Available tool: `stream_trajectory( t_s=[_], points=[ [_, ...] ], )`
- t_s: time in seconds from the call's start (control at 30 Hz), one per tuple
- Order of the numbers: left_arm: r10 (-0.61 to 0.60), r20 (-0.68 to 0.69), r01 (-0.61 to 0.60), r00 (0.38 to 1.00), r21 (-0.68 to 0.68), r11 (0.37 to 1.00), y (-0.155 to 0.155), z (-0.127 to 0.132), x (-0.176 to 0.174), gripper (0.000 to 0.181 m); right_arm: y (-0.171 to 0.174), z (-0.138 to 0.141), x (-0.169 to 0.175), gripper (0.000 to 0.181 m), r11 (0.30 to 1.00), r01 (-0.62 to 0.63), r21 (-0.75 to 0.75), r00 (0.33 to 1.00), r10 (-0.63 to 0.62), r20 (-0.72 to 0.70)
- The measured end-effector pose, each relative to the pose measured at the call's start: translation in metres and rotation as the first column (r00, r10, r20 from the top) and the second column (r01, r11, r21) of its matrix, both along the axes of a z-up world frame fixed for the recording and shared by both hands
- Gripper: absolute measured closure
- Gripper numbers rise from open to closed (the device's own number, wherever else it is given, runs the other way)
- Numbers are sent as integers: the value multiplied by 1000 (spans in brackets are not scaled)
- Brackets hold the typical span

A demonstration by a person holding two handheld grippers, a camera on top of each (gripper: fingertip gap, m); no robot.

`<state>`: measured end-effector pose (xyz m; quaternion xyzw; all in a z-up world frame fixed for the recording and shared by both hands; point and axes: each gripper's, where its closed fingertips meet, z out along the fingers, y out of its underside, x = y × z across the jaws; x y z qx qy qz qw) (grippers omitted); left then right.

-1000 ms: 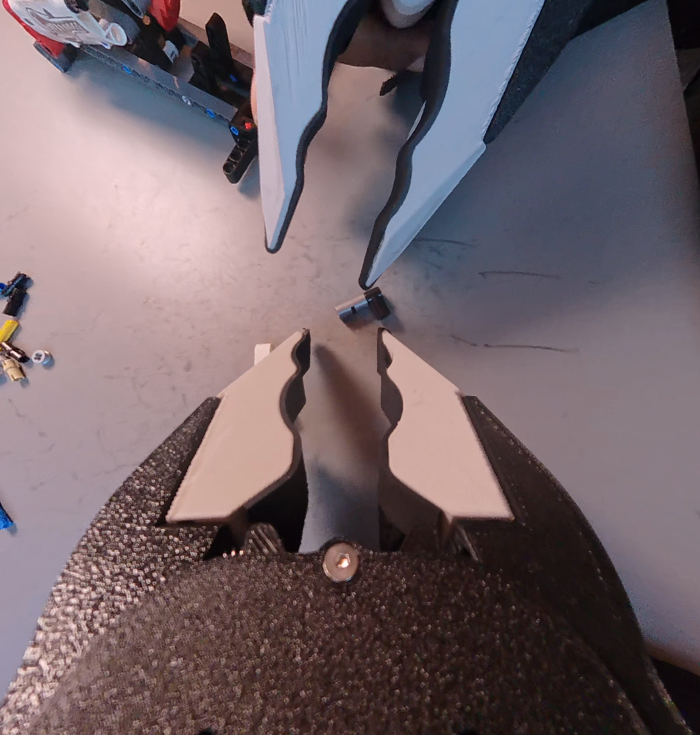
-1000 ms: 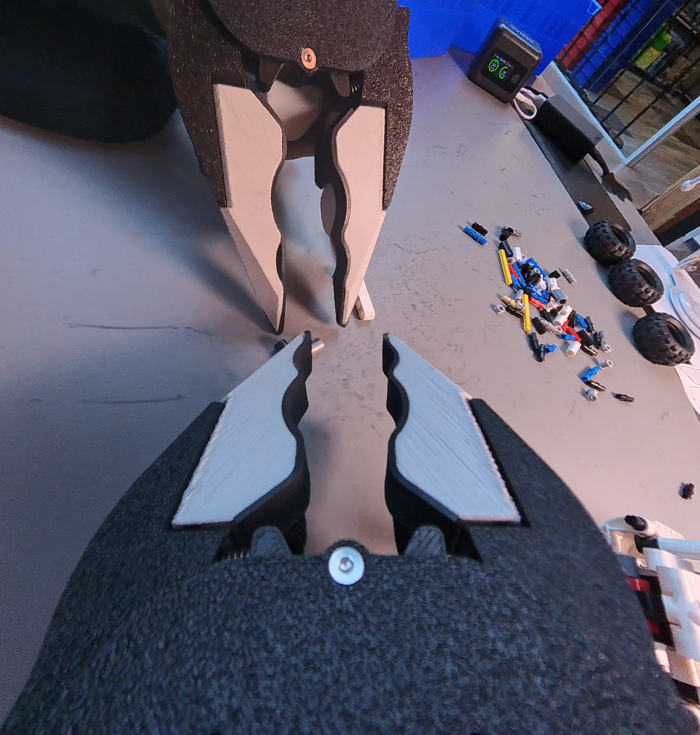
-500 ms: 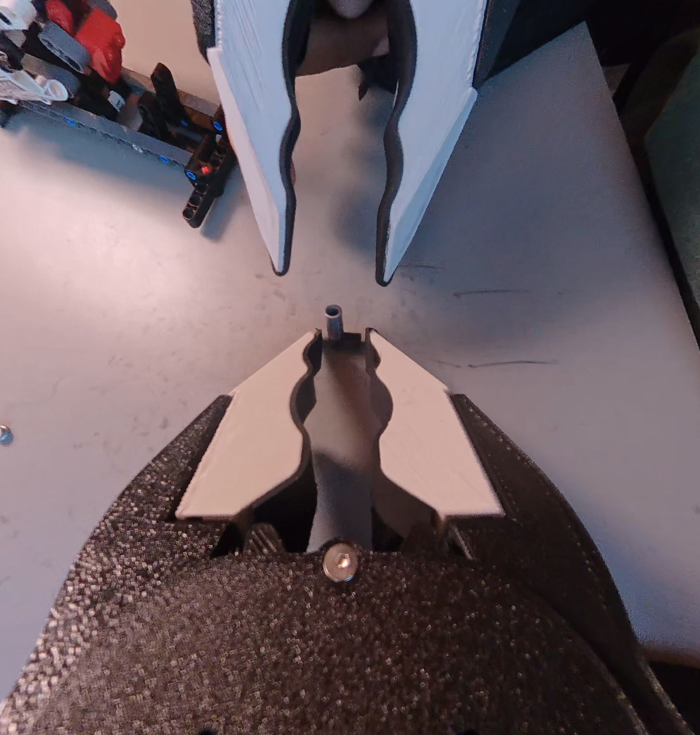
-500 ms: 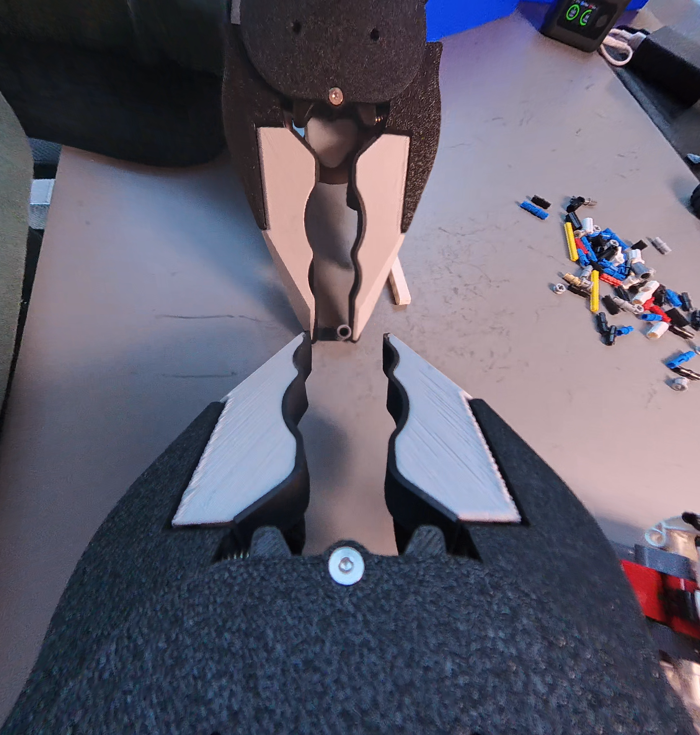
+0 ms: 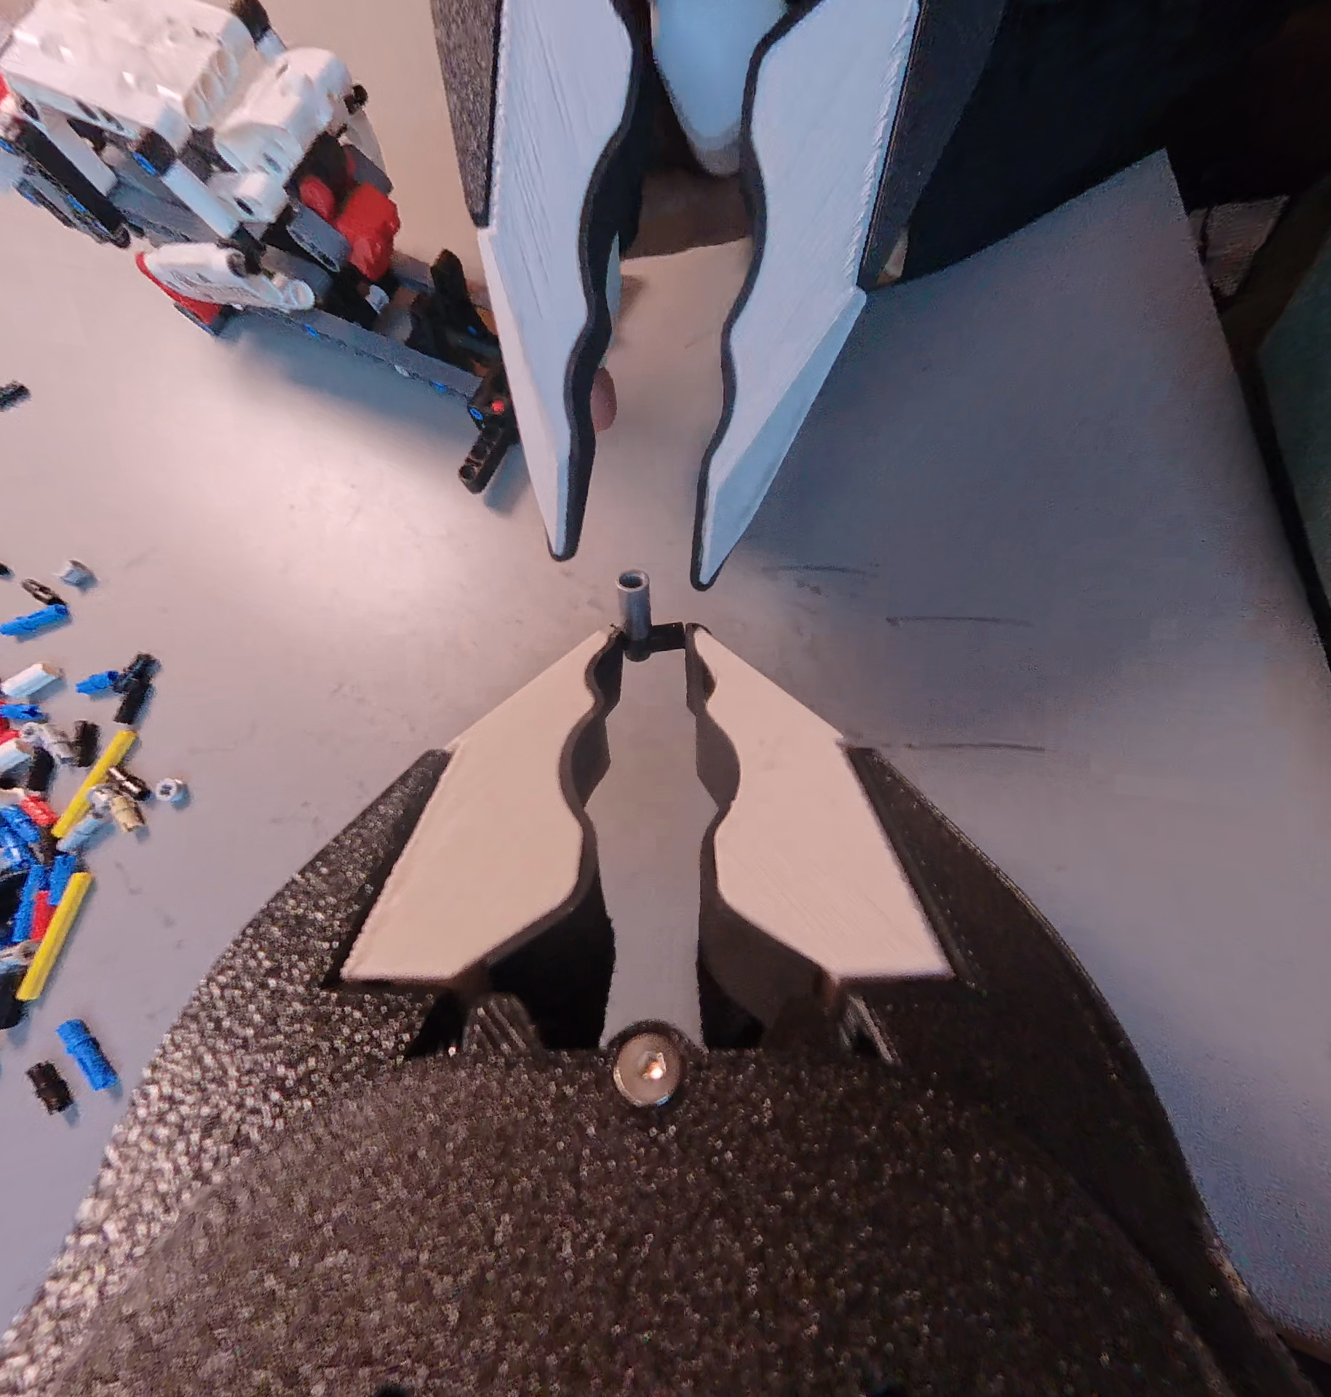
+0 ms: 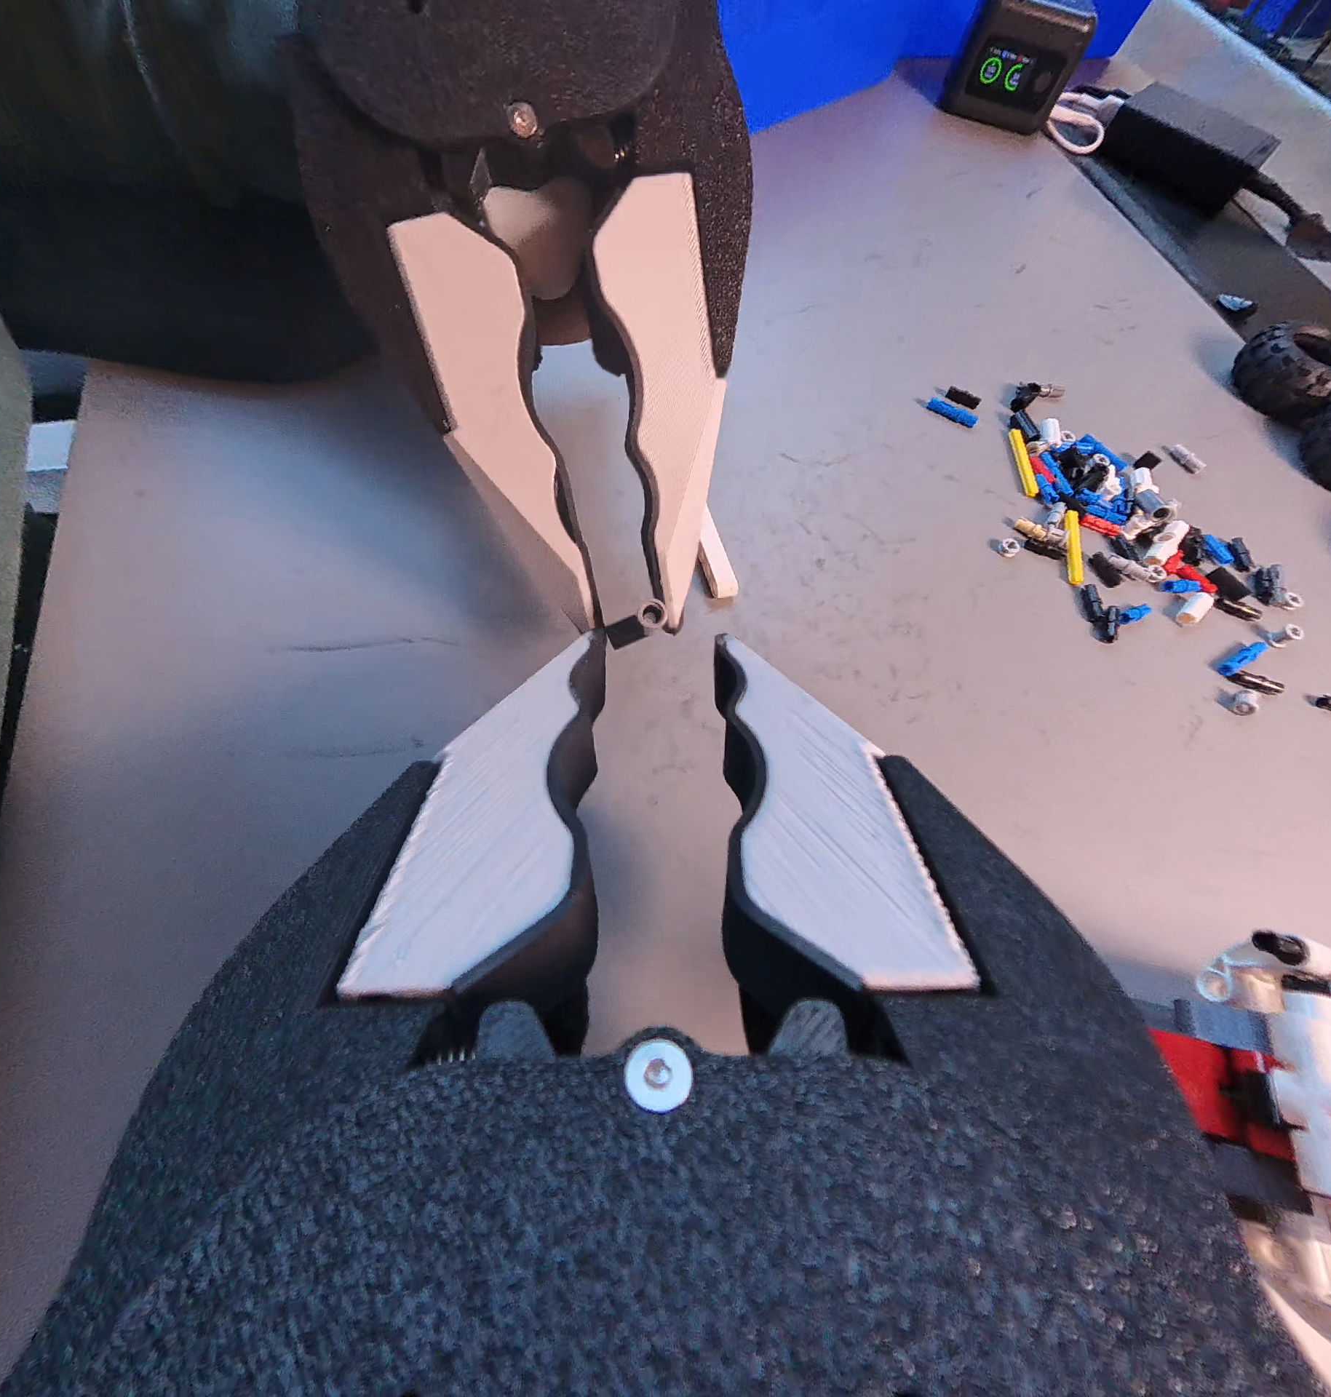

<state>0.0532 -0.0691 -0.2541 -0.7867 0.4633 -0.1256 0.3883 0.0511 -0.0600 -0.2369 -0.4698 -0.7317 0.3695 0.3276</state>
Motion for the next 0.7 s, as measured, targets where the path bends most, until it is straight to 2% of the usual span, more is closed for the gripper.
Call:
stream_trajectory(
  t_s=[0.07,0.17,0.27,0.33,0.4,0.47,0.53,0.6,0.7],
  points=[
    [1,-23,0,1000,20,1000,1,2,3,166,-4,1,-3,157,1000,-10,-22,1000,10,-2],
    [-9,-22,9,1000,25,1000,-1,3,6,166,-8,-2,-3,174,1000,-28,-8,1000,28,12],
    [-9,-13,9,1000,36,999,-2,5,6,166,-9,0,-4,175,1000,-31,5,1000,31,-5],
    [6,60,-10,998,58,998,1,15,6,165,-6,12,-4,175,999,-21,-24,998,20,-64],
    [24,268,-29,963,15,999,2,35,7,163,-6,39,-3,174,993,-40,-109,981,18,-195],
    [34,520,11,853,-84,996,-3,63,11,155,-8,74,1,174,970,-94,-223,936,10,-352],
    [25,715,95,698,-127,987,-8,93,14,156,-12,99,6,174,948,-159,-277,883,11,-469],
    [27,810,166,586,-152,974,-13,111,18,158,-17,111,9,174,934,-203,-295,849,18,-528],
    [46,898,260,438,-176,949,-19,129,19,166,-24,113,10,174,937,-231,-261,827,47,-561]
  ],
)
